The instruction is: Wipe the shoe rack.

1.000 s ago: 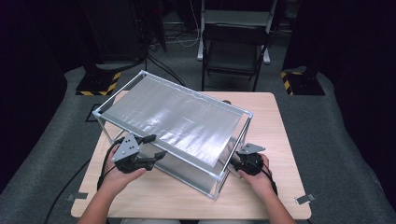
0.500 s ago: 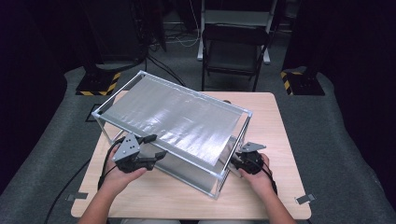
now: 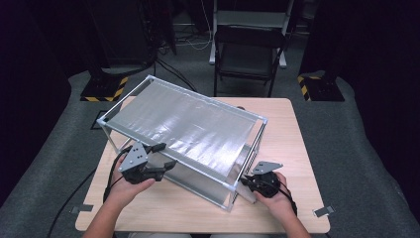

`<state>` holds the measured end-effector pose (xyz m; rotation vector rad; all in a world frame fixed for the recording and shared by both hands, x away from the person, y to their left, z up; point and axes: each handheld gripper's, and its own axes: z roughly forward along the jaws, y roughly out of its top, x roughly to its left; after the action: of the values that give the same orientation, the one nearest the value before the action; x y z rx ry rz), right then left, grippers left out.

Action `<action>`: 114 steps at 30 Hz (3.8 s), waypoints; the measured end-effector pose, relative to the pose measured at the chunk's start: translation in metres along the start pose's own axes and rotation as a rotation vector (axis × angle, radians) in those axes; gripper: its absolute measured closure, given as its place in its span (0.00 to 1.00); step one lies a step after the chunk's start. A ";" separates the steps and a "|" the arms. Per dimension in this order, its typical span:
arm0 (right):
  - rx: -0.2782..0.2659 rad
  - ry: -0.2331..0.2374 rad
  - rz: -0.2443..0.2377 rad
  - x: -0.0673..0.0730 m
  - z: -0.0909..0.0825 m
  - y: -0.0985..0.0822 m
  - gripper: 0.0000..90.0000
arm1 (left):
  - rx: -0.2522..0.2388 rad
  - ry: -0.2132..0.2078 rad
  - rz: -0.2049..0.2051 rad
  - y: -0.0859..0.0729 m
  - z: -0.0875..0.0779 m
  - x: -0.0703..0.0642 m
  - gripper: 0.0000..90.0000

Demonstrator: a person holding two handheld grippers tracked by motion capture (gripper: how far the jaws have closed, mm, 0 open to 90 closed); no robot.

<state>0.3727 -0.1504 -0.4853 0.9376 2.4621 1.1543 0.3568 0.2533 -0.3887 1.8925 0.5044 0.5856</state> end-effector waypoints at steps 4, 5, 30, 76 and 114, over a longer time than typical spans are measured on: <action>-0.051 0.007 0.027 -0.006 -0.024 0.012 0.92 | 0.002 0.000 -0.002 0.000 0.000 0.000 0.38; -0.064 0.003 0.040 -0.007 -0.031 0.015 0.92 | 0.001 0.000 -0.001 0.000 0.000 0.000 0.38; -0.283 -0.128 0.057 -0.026 -0.117 0.083 0.93 | 0.005 -0.004 -0.007 0.000 0.000 0.000 0.38; -0.263 0.059 -0.017 0.010 -0.089 0.091 0.89 | 0.005 -0.012 -0.008 0.000 -0.001 0.001 0.40; -0.325 0.111 -0.064 0.040 -0.088 0.076 0.89 | 0.010 -0.004 -0.004 0.004 0.003 -0.007 0.42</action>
<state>0.3342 -0.1402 -0.3689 0.7127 2.2687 1.5599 0.3534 0.2451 -0.3877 1.9017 0.5089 0.5771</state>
